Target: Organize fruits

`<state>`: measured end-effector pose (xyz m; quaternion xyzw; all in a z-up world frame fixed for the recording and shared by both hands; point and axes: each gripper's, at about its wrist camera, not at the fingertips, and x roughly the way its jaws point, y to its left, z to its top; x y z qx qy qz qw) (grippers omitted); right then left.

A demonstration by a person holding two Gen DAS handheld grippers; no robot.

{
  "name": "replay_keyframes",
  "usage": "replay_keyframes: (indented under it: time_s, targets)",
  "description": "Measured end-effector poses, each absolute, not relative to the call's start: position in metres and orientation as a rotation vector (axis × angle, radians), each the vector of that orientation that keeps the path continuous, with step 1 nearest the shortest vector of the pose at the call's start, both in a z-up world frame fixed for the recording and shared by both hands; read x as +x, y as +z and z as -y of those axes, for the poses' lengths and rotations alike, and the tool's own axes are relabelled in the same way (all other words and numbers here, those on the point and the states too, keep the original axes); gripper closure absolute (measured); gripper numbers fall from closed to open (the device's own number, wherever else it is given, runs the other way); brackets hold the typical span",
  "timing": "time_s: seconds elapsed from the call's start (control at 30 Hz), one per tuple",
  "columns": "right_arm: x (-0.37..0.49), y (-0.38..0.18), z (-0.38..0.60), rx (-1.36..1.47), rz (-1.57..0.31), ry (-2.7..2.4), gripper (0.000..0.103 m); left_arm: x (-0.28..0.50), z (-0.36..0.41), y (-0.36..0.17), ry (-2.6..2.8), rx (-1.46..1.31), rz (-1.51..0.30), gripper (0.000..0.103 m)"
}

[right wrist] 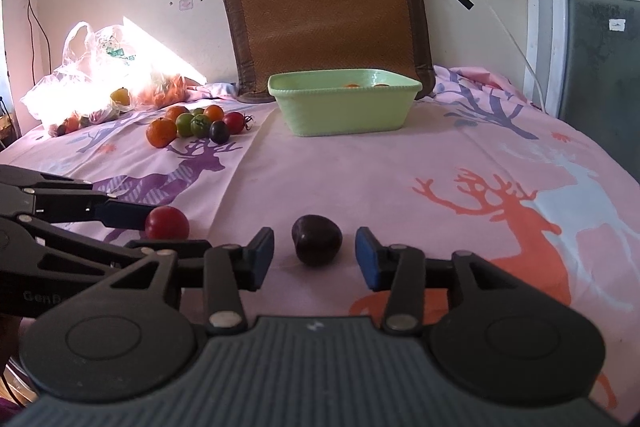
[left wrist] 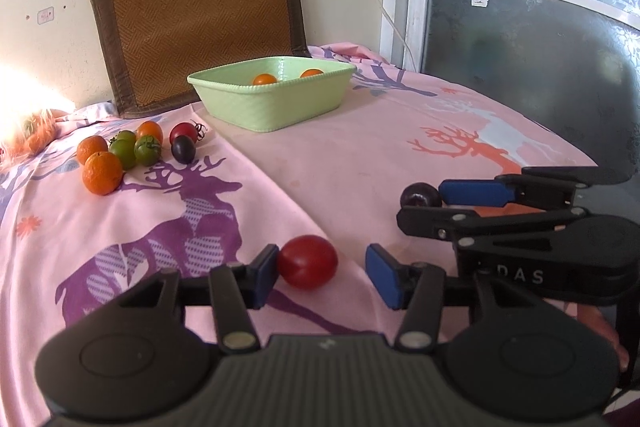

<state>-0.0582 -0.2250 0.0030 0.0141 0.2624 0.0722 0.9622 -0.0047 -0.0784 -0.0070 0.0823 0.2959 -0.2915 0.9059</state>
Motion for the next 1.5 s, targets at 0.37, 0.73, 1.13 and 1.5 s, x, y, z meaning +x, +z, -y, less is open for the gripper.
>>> replay_keyframes:
  time_s: [0.37,0.73,1.13,1.5]
  targets:
    - [-0.058,0.001,0.223,0.031,-0.533,0.143,0.055,-0.008,0.074,-0.008,-0.609,0.168,-0.599,0.059]
    - [-0.058,-0.002,0.220,0.015,-0.529,0.149,0.064,-0.006,0.071,-0.006,-0.616,0.162,-0.602,0.072]
    - [0.028,0.043,0.255,0.113,-0.437,0.178,0.075,0.102,0.089,0.079,-0.649,0.050,-0.549,0.072]
    - [0.118,0.030,0.258,0.102,-0.476,0.146,0.072,0.229,0.134,0.040,-0.568,0.012,-0.727,0.072]
